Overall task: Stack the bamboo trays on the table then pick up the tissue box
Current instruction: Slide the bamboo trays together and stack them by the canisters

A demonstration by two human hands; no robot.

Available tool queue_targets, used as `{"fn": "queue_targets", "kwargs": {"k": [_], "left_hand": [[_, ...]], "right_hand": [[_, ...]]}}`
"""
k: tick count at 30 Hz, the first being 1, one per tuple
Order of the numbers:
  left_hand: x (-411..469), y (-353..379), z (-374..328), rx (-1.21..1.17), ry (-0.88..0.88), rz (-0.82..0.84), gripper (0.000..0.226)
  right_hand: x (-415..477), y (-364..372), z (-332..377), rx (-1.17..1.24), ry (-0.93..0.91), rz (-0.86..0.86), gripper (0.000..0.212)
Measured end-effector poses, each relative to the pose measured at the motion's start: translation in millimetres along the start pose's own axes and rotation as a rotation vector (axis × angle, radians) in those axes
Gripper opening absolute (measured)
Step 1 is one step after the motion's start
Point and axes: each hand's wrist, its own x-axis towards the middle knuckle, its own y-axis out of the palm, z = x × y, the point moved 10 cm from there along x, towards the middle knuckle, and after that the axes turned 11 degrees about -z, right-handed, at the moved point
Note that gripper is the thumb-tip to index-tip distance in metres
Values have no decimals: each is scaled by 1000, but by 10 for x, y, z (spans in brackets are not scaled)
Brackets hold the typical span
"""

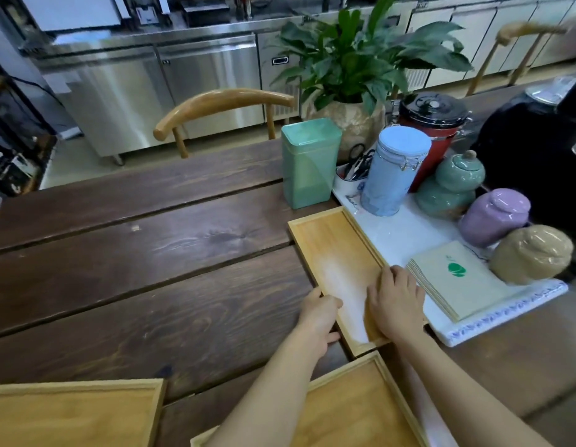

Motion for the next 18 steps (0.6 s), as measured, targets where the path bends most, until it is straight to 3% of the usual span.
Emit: {"fn": "queue_targets", "kwargs": {"k": [2,6,8,10,16,18], "left_hand": [[-25,-53,-49,115,68,-14,20],[-132,-259,-54,557,305,-2,8],[-204,-349,48,824,420,22,45],[-282,-460,137,1045,518,5,61],[-456,-760,446,1270,662,-100,58],[-529,-897,505,1309,721,-211,52]], "right_hand": [[0,25,-28,15,10,46,34],[-22,-64,-46,44,20,73,40],[-60,-110,-60,59,27,87,42],[-133,-183,-70,106,32,80,41],[-614,-453,-146,180,-3,47,37],[-819,-460,-246,215,44,90,35]]}}
